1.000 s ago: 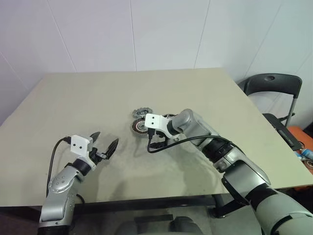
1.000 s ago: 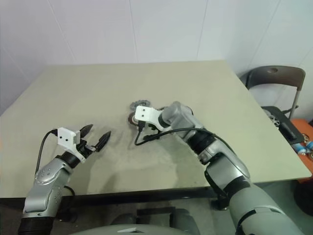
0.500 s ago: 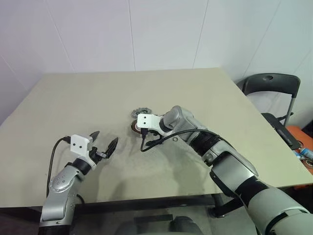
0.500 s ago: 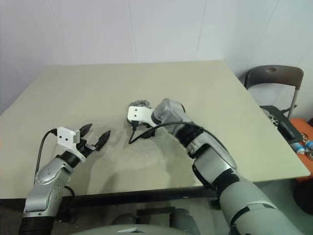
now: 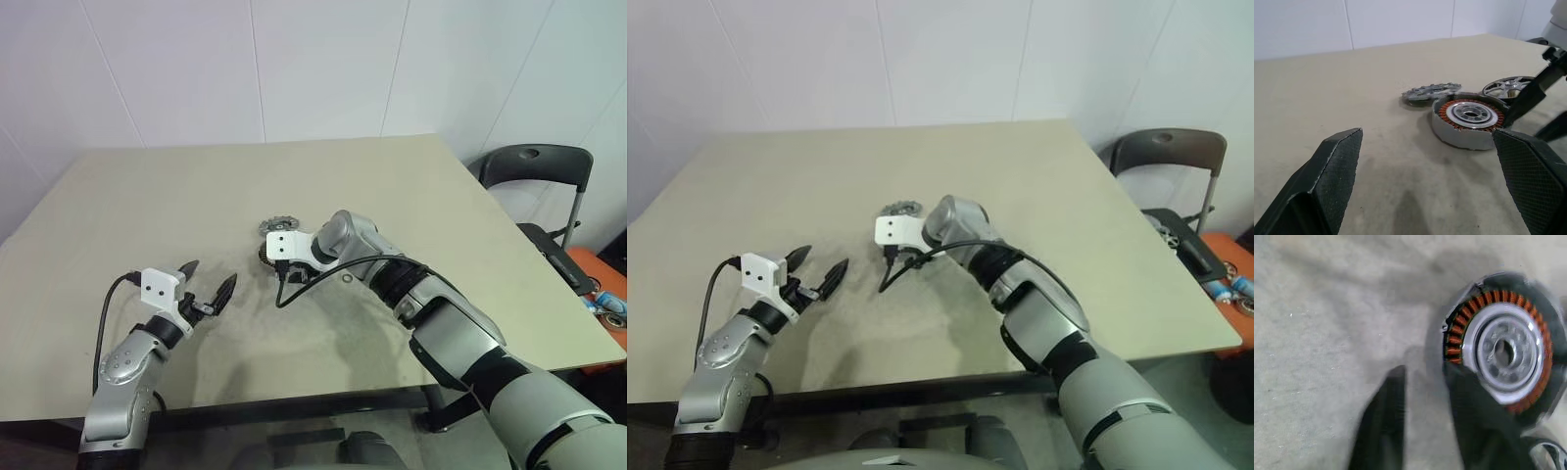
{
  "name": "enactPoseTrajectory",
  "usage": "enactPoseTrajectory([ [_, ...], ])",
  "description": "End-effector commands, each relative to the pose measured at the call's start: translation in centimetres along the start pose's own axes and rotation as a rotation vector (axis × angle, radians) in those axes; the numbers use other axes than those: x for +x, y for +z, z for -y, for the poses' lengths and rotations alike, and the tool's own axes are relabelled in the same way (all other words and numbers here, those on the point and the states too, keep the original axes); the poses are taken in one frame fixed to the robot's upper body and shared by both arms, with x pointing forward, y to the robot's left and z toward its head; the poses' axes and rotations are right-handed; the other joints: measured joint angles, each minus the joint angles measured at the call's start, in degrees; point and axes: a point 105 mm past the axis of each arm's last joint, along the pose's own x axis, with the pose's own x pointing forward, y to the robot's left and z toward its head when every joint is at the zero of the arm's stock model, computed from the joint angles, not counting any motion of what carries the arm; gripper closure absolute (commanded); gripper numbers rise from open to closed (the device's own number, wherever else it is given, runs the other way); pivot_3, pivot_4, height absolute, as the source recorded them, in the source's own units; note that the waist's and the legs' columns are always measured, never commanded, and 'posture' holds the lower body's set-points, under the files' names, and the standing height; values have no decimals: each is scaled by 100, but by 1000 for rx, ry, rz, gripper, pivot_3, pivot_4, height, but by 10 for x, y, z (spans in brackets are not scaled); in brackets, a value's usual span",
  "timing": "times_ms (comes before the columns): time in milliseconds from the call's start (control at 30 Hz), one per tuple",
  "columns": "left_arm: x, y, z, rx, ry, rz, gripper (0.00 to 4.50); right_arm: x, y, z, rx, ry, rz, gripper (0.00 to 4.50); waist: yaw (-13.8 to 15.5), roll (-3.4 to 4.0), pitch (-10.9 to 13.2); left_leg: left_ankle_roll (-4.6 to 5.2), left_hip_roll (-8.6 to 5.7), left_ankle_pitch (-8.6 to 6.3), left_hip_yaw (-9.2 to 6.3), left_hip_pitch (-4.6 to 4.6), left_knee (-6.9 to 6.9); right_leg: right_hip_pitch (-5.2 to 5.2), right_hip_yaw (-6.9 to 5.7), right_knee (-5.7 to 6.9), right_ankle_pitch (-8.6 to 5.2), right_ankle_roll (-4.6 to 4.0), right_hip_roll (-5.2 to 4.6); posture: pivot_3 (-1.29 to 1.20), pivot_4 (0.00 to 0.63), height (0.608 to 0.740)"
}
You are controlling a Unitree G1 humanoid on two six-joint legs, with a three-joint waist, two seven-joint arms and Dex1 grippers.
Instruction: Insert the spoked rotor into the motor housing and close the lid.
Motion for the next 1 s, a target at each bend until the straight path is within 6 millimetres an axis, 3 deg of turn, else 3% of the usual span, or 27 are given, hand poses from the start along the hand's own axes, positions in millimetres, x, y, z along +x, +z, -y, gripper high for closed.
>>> enactPoseTrajectory([
  [33, 3, 14, 0, 30, -2, 52, 0, -1, 11, 2, -8, 3, 24, 4269, -1, 0, 0, 0, 0, 0, 0, 0, 0, 0, 0, 0, 0, 0, 0, 0, 0, 740],
  [67, 3, 14, 0, 30, -2, 53, 0, -1, 11, 2, -5, 3, 25, 4489, -2, 0, 0, 0, 0, 0, 0, 0, -1, 0, 0, 0, 0, 0, 0, 0, 0, 740],
  [367, 3, 15, -1, 30, 3, 58, 0, -20, 28, -5, -4, 66, 114, 4489, 1, 2, 0, -1, 0, 1, 0, -1, 0, -3, -1, 3, 0, 0, 0, 0, 0, 740],
  [733, 2, 14, 0, 28, -2, 50, 0, -46, 18, -51, -52, 185, 165, 4489, 15, 1, 0, -1, -3, 1, -4, -1, 3, -3, -4, 5, 0, 1, -1, 0, 0, 740],
  [1000, 3, 13, 2, 22, -12, 46, 0, -51, 18, -69, -72, 256, 195, 4489, 22, 0, -1, -2, -3, 2, -3, 5, 10, 0, -4, 13, 0, 1, 4, 0, 0, 740],
])
